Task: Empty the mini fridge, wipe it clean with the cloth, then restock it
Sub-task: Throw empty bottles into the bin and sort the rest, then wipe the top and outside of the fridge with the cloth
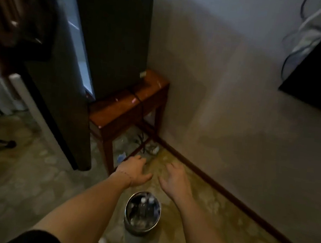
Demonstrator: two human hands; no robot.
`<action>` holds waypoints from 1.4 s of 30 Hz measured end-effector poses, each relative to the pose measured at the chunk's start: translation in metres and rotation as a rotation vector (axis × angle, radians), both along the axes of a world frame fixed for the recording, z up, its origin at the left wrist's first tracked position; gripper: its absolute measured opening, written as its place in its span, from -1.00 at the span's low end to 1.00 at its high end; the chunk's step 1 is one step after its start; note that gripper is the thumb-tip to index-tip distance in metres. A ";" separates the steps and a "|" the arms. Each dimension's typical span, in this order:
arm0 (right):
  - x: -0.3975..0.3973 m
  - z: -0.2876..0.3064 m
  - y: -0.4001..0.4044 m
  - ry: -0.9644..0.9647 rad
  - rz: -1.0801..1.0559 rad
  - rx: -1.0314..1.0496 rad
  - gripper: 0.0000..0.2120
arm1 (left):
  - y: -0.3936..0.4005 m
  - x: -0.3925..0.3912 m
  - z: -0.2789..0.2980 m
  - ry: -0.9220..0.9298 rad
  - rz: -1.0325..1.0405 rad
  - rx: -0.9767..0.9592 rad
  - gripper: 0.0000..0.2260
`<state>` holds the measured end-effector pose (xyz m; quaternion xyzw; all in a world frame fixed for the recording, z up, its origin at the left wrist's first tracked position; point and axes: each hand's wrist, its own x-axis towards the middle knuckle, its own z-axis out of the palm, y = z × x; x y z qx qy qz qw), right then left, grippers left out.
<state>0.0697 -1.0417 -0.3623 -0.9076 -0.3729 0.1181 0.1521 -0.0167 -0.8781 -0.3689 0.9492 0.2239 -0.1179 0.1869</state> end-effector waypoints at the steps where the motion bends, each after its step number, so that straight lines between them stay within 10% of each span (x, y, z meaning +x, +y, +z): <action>1: -0.001 0.026 0.002 -0.033 0.026 0.016 -0.46 | 0.000 -0.007 0.023 -0.017 0.025 0.004 -0.43; 8: -0.032 0.133 0.039 -0.166 0.248 0.078 -0.47 | 0.024 -0.093 0.120 -0.104 0.268 -0.005 -0.43; 28: -0.293 0.200 0.288 -0.100 0.540 0.217 -0.52 | 0.230 -0.399 0.190 -0.141 0.587 0.184 -0.40; 42: -0.258 0.191 0.506 -0.128 0.471 0.112 -0.45 | 0.437 -0.364 0.176 -0.180 0.560 0.151 -0.41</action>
